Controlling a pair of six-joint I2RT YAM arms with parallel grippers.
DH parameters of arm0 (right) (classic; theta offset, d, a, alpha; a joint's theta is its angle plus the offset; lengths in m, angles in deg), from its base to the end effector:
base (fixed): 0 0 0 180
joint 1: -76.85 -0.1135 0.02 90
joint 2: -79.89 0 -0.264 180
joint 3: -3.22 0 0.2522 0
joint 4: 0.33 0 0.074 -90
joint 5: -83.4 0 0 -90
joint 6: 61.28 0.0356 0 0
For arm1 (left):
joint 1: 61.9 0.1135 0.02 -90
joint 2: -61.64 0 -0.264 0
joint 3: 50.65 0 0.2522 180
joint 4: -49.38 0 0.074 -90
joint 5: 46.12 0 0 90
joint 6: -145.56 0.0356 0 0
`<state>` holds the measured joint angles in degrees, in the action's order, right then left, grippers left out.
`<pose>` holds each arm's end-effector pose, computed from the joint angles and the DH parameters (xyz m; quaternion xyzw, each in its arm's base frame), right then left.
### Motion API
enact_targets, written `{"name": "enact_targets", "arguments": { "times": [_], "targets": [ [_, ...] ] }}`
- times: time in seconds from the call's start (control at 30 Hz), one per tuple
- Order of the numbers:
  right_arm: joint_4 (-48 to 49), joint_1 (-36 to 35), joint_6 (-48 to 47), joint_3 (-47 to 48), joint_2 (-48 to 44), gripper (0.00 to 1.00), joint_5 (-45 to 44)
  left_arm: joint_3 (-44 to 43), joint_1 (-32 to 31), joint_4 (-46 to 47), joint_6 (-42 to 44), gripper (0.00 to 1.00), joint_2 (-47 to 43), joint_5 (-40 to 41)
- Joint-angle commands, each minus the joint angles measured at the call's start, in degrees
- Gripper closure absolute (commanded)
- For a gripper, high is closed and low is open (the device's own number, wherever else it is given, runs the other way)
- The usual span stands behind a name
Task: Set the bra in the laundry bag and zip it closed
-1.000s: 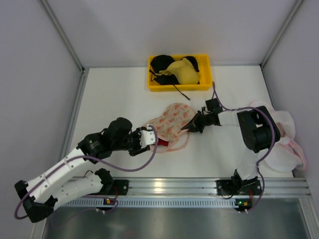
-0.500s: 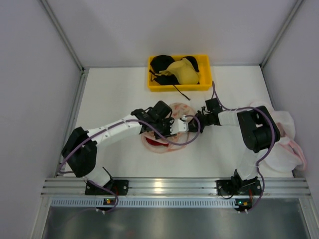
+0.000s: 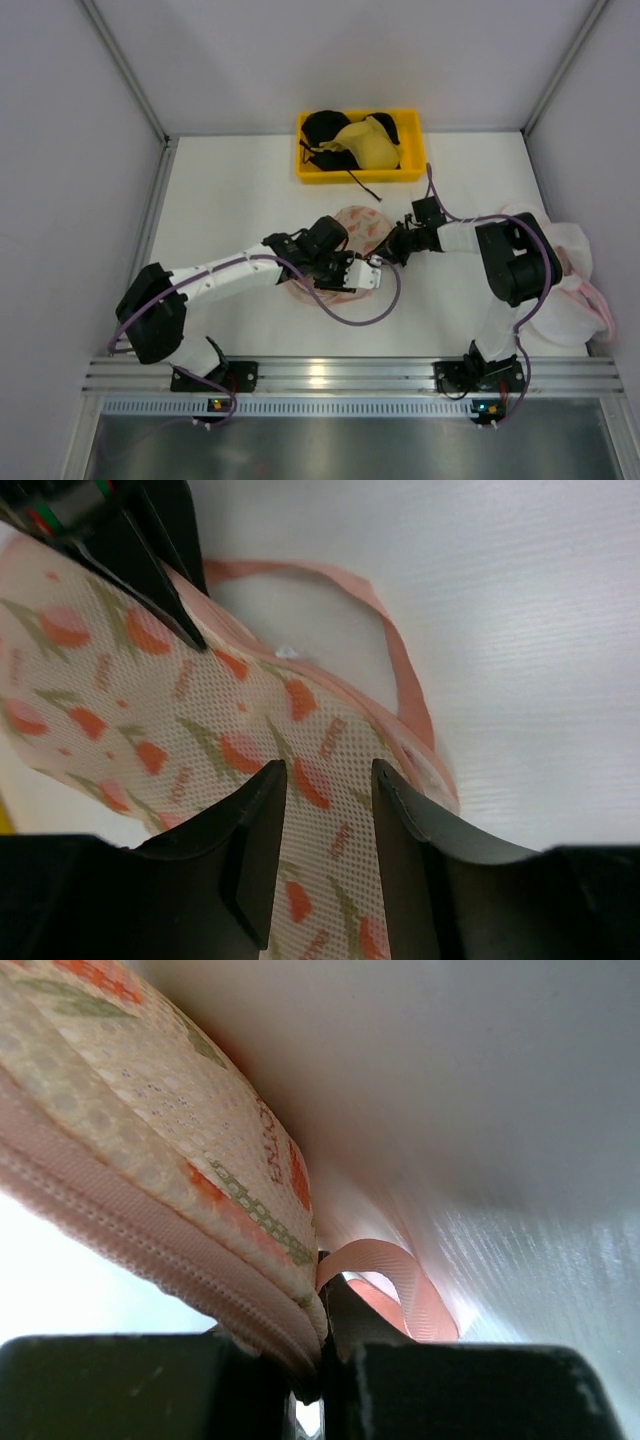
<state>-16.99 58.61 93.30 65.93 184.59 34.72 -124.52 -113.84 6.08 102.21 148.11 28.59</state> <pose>0.3031 0.1246 0.1141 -0.2668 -0.8657 -0.4220 0.0351 0.1841 -0.2504 0.2323 0.7438 0.5884 -0.1405 0.2844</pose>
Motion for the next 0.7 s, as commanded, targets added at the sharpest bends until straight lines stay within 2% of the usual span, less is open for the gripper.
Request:
{"name": "enact_targets", "arguments": {
  "times": [0.0, 0.2, 0.3, 0.47, 0.6, 0.67],
  "targets": [
    [1.49, -1.01, 2.31, 1.15, 0.41, 1.0, -0.28, 0.87, -3.24, 9.65, 10.63, 0.54, -2.98, 0.61],
    [1.93, -1.8, 4.59, 0.45, -0.73, 1.0, -0.54, 6.76, -8.25, 17.84, 23.72, 0.52, -2.89, 4.47],
    [1.84, -2.06, 4.86, 0.27, -0.82, 1.0, -1.15, 10.98, -10.45, 23.99, 27.43, 0.5, -2.81, 6.23],
    [-0.17, -2.41, 4.6, 0.71, -1.26, 1.0, -2.38, 14.23, -11.6, 29.0, 32.79, 0.5, 0.44, 10.01],
    [-2.55, -2.33, 4.07, 0.8, -2.05, 1.0, -3.52, 17.57, -11.69, 38.39, 39.29, 0.49, 3.52, 14.32],
    [-2.82, -2.41, 4.5, 0.45, -2.22, 1.0, -3.62, 17.58, -11.69, 39.47, 40.18, 0.49, 5.63, 17.39]
  ]
}}
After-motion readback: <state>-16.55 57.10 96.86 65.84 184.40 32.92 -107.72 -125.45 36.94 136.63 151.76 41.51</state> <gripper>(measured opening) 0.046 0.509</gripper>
